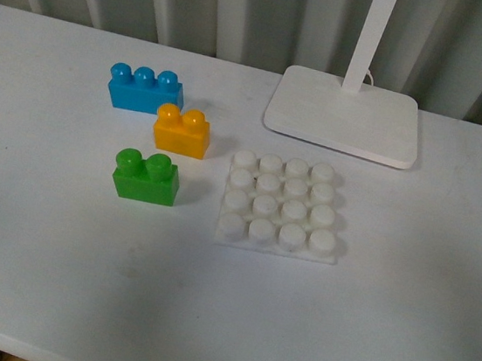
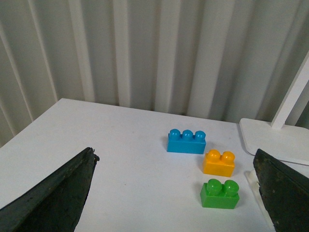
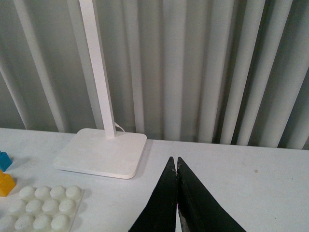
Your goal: Insert yellow block into base center
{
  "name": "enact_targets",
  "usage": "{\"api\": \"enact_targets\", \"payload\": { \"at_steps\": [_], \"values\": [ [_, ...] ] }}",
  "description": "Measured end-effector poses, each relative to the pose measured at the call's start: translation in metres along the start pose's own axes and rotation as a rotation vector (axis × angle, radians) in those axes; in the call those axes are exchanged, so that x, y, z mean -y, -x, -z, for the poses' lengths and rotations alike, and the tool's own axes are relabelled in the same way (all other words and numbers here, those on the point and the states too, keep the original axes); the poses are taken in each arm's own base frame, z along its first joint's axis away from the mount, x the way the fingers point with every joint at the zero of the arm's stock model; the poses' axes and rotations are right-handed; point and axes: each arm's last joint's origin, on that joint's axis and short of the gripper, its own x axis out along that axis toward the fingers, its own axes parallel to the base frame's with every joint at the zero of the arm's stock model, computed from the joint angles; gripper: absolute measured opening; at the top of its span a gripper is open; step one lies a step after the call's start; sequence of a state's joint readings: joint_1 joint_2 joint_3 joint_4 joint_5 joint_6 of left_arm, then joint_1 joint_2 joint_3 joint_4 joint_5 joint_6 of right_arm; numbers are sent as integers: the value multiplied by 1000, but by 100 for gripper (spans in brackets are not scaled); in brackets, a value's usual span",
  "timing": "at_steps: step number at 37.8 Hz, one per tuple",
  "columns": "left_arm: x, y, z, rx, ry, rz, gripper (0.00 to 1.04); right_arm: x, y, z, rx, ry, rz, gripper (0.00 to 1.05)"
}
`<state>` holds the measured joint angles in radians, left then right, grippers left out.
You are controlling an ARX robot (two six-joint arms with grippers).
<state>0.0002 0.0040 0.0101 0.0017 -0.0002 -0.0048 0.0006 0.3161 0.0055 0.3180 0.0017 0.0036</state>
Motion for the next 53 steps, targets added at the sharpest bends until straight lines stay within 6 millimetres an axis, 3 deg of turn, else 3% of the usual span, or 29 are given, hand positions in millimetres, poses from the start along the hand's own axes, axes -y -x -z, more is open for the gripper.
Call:
{"api": "enact_targets", "payload": {
  "at_steps": [36, 46, 50, 53],
  "values": [
    [0, 0, 0, 0, 0, 0, 98, 0, 20, 3, -4, 1, -2, 1],
    [0, 0, 0, 0, 0, 0, 98, 0, 20, 3, -4, 2, -2, 39],
    [6, -5, -2, -308, 166, 111, 98, 0, 20, 3, -4, 2, -2, 60],
    [21, -24, -9, -432, 269, 144, 98, 0, 20, 3, -4, 2, -3, 78]
  ]
}}
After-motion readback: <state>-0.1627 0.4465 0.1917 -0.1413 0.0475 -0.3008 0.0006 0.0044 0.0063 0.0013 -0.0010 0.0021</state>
